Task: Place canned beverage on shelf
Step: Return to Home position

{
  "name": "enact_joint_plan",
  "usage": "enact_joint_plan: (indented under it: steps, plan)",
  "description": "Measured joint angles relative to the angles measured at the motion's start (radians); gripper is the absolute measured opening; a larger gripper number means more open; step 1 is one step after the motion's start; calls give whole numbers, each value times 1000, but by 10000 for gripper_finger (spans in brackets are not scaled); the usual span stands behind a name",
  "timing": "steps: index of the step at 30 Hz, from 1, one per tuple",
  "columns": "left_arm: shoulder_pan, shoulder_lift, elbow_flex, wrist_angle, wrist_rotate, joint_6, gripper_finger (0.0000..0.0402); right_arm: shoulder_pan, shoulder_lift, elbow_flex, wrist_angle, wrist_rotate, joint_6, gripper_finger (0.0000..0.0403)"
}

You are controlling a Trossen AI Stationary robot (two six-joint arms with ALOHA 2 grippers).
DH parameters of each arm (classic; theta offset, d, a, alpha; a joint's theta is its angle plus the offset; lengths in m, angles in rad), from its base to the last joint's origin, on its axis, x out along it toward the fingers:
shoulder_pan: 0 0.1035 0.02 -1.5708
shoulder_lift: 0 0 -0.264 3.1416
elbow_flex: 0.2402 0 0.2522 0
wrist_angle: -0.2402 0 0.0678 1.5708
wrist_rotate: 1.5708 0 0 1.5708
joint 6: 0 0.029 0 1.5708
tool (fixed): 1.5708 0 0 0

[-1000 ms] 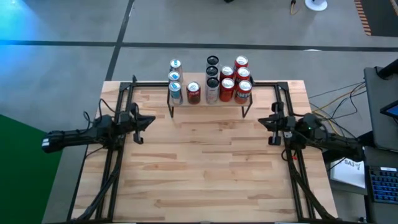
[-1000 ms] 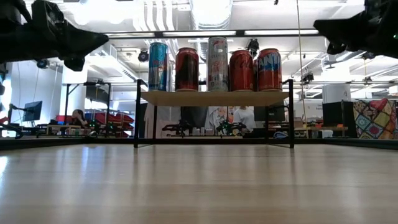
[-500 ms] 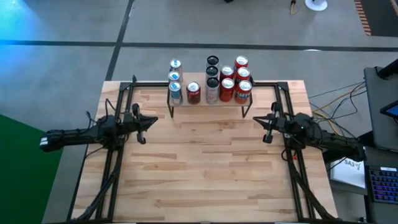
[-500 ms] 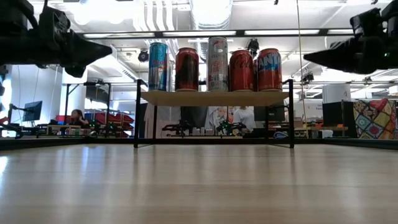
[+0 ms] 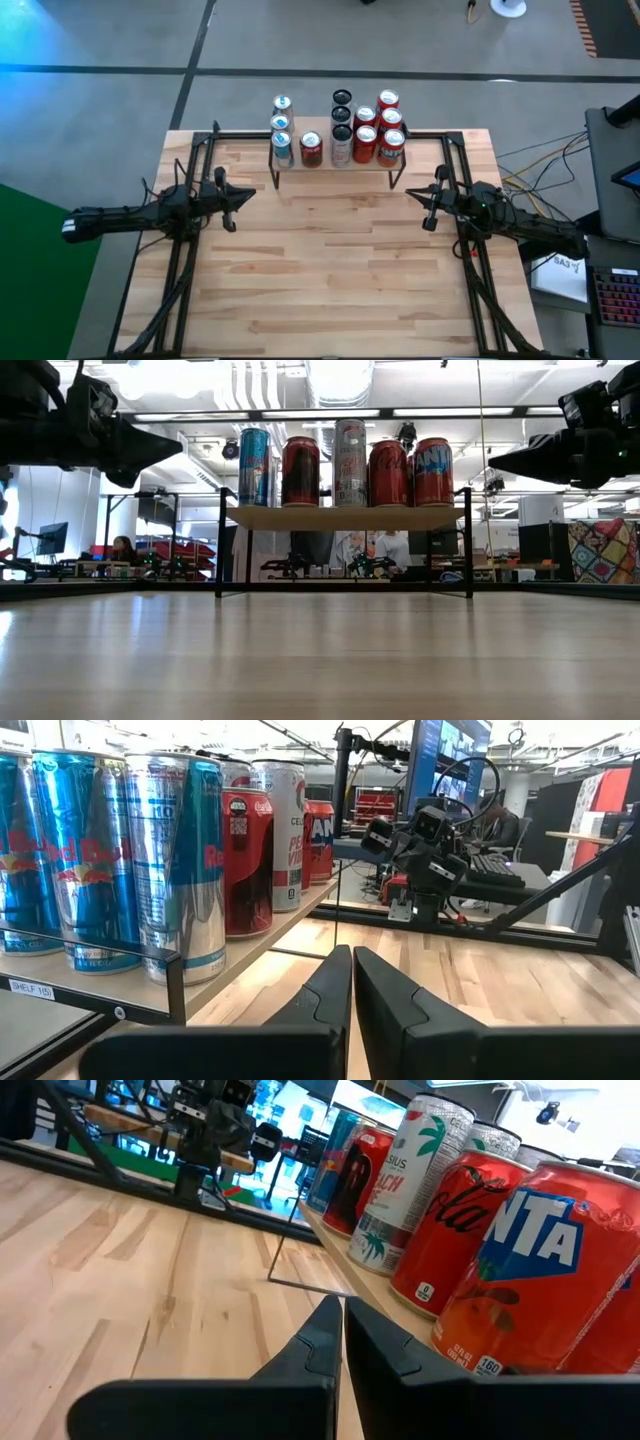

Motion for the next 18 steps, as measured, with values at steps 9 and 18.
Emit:
enact_joint_plan:
  steps: [9,18]
  plan:
    - [0,17,1,1,0,0,0,0,0,0,1,0,1,9]
    - [0,34,2,1,0,0,0,0,0,-1,1,0,0,9]
